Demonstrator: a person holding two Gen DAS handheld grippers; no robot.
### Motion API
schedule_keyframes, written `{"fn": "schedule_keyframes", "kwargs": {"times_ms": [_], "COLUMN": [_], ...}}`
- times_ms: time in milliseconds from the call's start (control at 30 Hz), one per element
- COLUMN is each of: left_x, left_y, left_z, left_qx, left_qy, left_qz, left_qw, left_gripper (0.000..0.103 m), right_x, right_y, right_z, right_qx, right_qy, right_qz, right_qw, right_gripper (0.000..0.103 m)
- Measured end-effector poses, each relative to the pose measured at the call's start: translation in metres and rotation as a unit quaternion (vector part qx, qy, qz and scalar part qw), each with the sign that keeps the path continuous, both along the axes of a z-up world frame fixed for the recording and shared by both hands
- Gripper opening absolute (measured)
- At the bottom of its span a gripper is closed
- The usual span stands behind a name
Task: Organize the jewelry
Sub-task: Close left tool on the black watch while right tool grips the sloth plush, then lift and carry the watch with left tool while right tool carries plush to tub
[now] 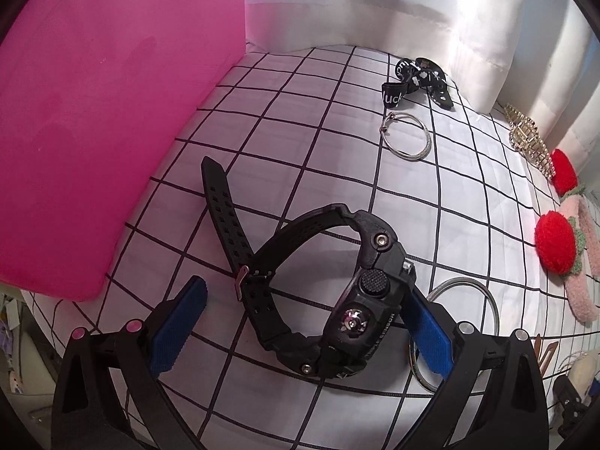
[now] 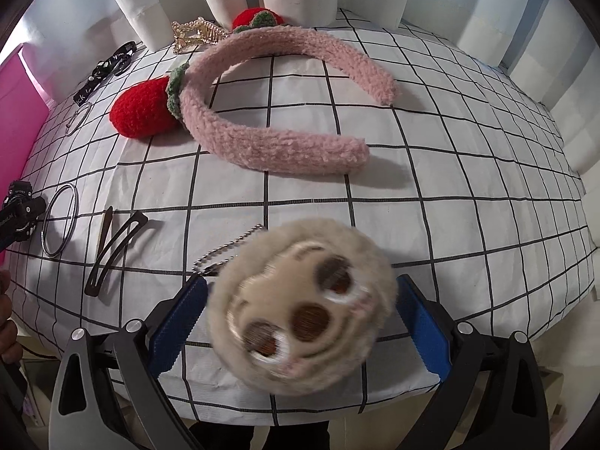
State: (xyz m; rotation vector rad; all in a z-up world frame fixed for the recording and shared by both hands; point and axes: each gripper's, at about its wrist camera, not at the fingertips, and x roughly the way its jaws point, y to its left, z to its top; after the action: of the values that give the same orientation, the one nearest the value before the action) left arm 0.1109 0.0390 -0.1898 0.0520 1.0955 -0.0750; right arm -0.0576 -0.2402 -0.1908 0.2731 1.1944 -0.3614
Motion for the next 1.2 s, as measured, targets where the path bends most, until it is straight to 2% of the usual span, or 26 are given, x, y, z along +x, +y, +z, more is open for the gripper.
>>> {"fn": "schedule_keyframes", "kwargs": {"times_ms": [267, 367, 433, 567, 700, 867, 1200], "left_x": [0.001, -0.006, -0.01, -0.008, -0.009, -0.015, -0.027], "left_y": [-0.003, -0.005, -0.008, -0.008, -0.005, -0.001, 0.001], "left_z": [0.001, 0.005, 0.008, 0.009, 0.011, 0.014, 0.037], "left_qx": [-0.004, -0.006, -0.007, -0.012, -0.015, -0.02, -0.023], "left_qy": [-0.003, -0.009, -0.014, -0.009, -0.004, 0.003, -0.014], "left_qz": [-0.006, -0.015, -0.021, -0.021, -0.019, -0.018, -0.025], "left_qw": [1.0, 0.9998, 0.9997, 0.9997, 0.9997, 0.9996, 0.9993], "left_gripper": [0.096, 0.084, 0.072, 0.071, 0.071, 0.07, 0.07], "right_x": [-0.001, 0.002, 0.002, 0.003, 0.002, 0.0, 0.001], "right_y": [-0.001, -0.002, -0.002, 0.001, 0.002, -0.001, 0.003], "right_z": [-0.001, 0.0, 0.0, 0.001, 0.008, 0.012, 0.035], "right_qx": [-0.006, 0.0, 0.004, 0.005, 0.001, 0.014, 0.012], "right_qy": [-0.012, -0.004, -0.004, -0.006, -0.018, -0.027, -0.053], "right_qz": [0.008, 0.012, 0.018, 0.025, 0.031, 0.032, 0.043], "right_qw": [1.0, 1.0, 1.0, 1.0, 0.999, 0.999, 0.998], "right_gripper": [0.094, 0.094, 0.094, 0.091, 0.066, 0.061, 0.061]}}
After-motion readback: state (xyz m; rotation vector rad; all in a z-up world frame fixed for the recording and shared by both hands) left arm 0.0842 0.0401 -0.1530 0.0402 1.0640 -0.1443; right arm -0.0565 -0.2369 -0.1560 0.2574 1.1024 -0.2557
